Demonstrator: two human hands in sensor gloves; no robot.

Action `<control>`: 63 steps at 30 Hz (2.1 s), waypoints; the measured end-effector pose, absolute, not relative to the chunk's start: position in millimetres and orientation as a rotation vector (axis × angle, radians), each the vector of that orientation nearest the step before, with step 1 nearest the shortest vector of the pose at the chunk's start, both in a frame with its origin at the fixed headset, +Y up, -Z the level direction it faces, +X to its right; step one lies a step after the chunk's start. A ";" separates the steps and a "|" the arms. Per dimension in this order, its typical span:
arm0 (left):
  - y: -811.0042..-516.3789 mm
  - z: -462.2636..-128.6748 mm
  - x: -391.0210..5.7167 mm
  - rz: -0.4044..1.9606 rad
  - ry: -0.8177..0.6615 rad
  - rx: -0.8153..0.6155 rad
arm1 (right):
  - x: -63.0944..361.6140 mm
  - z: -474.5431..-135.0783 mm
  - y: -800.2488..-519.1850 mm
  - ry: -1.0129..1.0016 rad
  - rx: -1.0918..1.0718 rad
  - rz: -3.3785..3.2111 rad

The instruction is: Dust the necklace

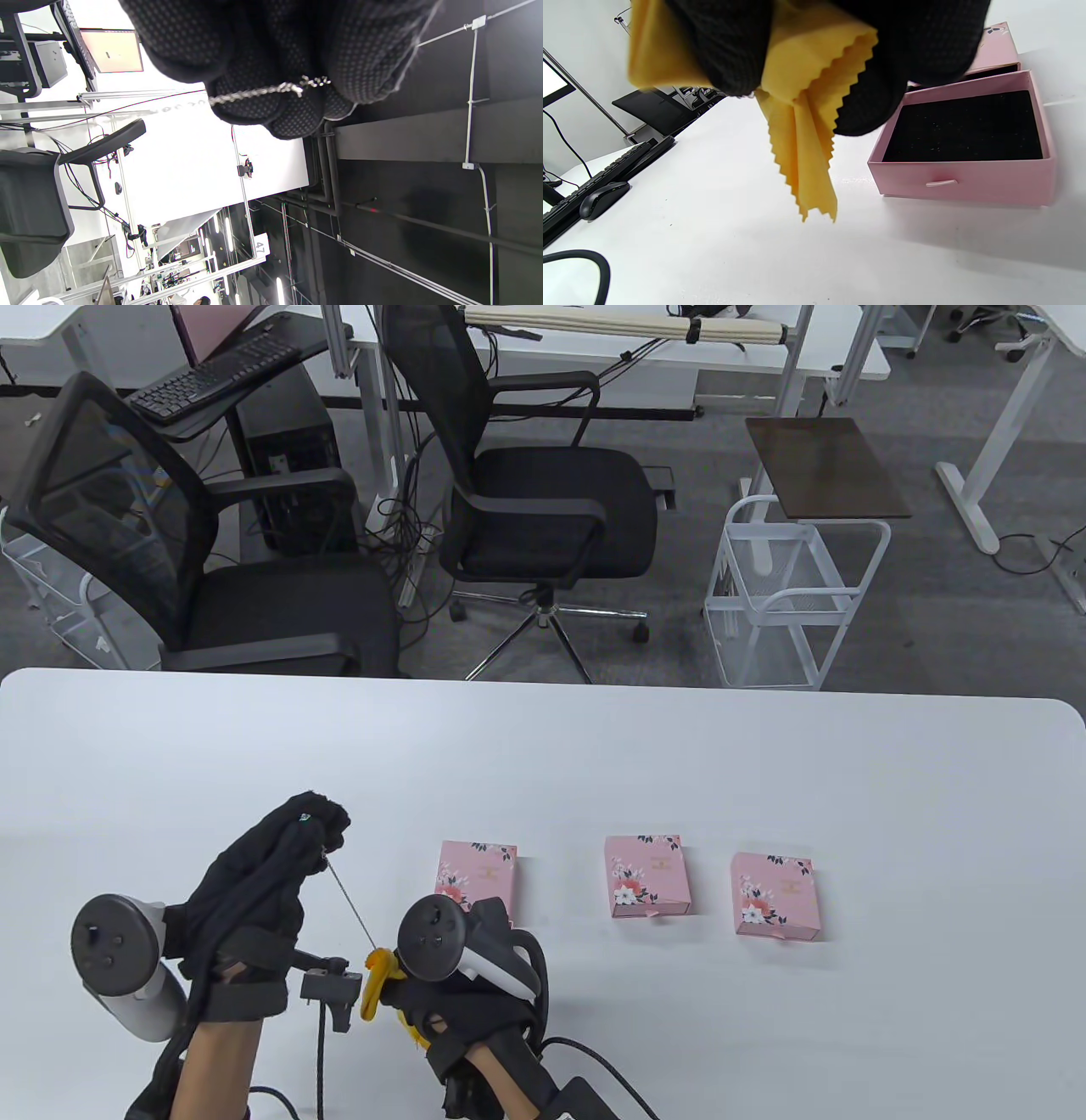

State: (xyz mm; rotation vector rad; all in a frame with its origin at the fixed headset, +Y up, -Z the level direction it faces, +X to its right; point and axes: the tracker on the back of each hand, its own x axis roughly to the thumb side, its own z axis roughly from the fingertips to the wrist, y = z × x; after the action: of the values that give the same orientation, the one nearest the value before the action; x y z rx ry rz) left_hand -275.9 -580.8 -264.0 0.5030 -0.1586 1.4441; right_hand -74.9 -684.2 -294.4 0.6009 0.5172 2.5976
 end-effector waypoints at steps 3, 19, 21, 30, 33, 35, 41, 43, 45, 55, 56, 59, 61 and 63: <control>-578.6 -262.4 -279.6 1.474 -0.165 0.502 | -76.1 -295.3 -688.2 0.543 0.604 2.644; -574.2 -259.7 -289.3 1.499 -0.178 0.518 | -79.6 -292.1 -686.3 0.572 0.628 2.822; -574.6 -260.1 -289.4 1.495 -0.178 0.516 | -75.7 -293.2 -681.5 0.530 0.611 2.849; -577.1 -262.8 -275.1 1.463 -0.209 0.456 | -9.3 -302.9 -643.9 0.184 0.329 2.760; -578.4 -264.1 -268.6 1.446 -0.219 0.441 | 17.0 -305.7 -651.8 0.187 0.232 2.797; -579.4 -264.7 -262.5 1.438 -0.233 0.424 | 35.6 -304.6 -665.3 0.163 0.156 2.835; -581.8 -264.6 -246.0 1.400 -0.266 0.394 | 61.4 -312.5 -702.7 0.267 -0.008 2.976; -582.3 -263.9 -242.7 1.386 -0.273 0.389 | 62.6 -315.6 -711.8 0.313 -0.035 3.009; -582.2 -263.3 -240.4 1.379 -0.279 0.389 | 60.4 -316.9 -718.9 0.380 -0.043 3.065; -583.1 -264.1 -241.1 1.362 -0.276 0.395 | 40.4 -315.4 -743.9 0.713 -0.008 3.201; -583.8 -264.3 -241.1 1.363 -0.273 0.393 | 41.9 -315.0 -743.2 0.728 -0.008 3.189; -584.2 -264.9 -240.5 1.370 -0.277 0.384 | 48.4 -312.1 -734.8 0.721 -0.015 3.135; -584.2 -264.6 -239.8 1.365 -0.279 0.384 | 53.4 -310.0 -727.0 0.687 -0.014 3.107; -584.6 -264.4 -239.0 1.363 -0.283 0.382 | 60.8 -307.1 -713.6 0.603 -0.004 3.070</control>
State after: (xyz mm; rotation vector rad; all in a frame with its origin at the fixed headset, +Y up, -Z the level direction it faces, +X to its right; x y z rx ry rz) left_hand -239.0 -584.6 -264.4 0.3821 -0.2829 1.3627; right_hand 60.8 -713.6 -307.1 -0.0040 0.6027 3.0702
